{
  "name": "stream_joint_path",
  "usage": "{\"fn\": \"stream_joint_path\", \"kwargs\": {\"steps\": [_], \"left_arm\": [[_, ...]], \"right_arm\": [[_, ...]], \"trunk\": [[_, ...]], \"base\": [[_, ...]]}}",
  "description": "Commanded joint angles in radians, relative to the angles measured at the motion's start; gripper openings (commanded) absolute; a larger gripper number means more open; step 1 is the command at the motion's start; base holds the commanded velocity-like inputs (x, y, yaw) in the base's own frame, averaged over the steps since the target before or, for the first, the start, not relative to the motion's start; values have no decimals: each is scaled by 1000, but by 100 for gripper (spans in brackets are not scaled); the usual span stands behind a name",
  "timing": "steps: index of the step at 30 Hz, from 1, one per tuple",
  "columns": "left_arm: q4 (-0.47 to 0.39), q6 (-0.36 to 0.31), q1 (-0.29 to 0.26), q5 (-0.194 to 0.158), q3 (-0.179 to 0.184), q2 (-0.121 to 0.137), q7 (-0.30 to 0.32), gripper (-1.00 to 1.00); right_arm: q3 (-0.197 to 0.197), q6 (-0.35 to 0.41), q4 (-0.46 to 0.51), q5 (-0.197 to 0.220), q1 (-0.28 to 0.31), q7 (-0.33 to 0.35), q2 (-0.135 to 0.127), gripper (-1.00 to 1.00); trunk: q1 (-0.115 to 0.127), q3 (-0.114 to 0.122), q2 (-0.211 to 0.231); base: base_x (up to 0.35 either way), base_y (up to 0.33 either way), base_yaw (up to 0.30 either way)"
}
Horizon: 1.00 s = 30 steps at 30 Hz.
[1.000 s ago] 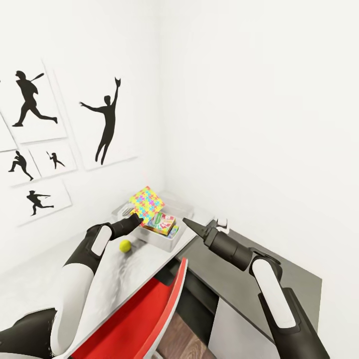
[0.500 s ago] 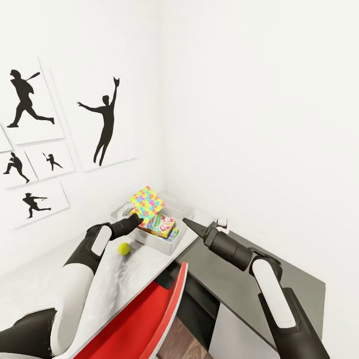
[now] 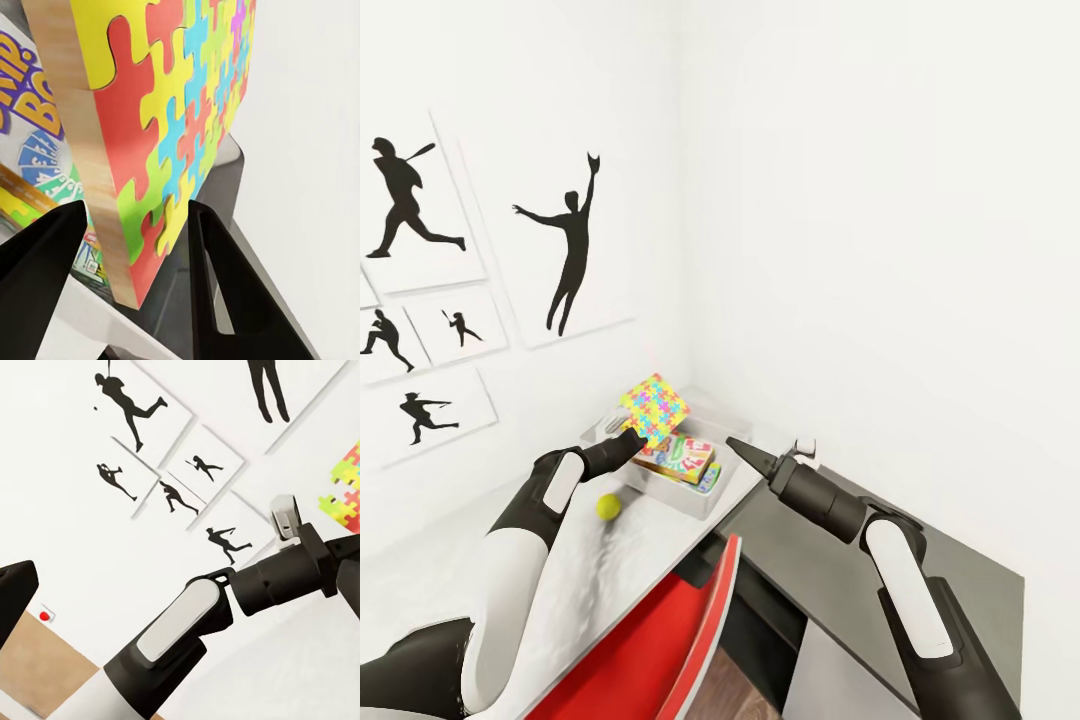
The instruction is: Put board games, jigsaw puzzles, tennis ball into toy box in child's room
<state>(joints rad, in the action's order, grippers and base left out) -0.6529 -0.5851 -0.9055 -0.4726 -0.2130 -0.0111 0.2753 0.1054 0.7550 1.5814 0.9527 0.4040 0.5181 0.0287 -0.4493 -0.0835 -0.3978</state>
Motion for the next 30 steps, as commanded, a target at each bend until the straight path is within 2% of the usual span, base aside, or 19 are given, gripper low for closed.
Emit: {"fn": "stream_joint_path", "kwargs": {"steps": [1,30], "left_arm": [[-1,-9,-1,-2,-6,-1,2,-100],[-1,-12,-1,-3,-6,-1,-1,-100]], "right_arm": [[-1,6,0,3,1,0,0,100],[-1,6,0,3,1,0,0,100]], "trunk": [[-1,-2,-2],[-1,0,-2]], "base": [[2,1,-51],[0,0,-18]]}}
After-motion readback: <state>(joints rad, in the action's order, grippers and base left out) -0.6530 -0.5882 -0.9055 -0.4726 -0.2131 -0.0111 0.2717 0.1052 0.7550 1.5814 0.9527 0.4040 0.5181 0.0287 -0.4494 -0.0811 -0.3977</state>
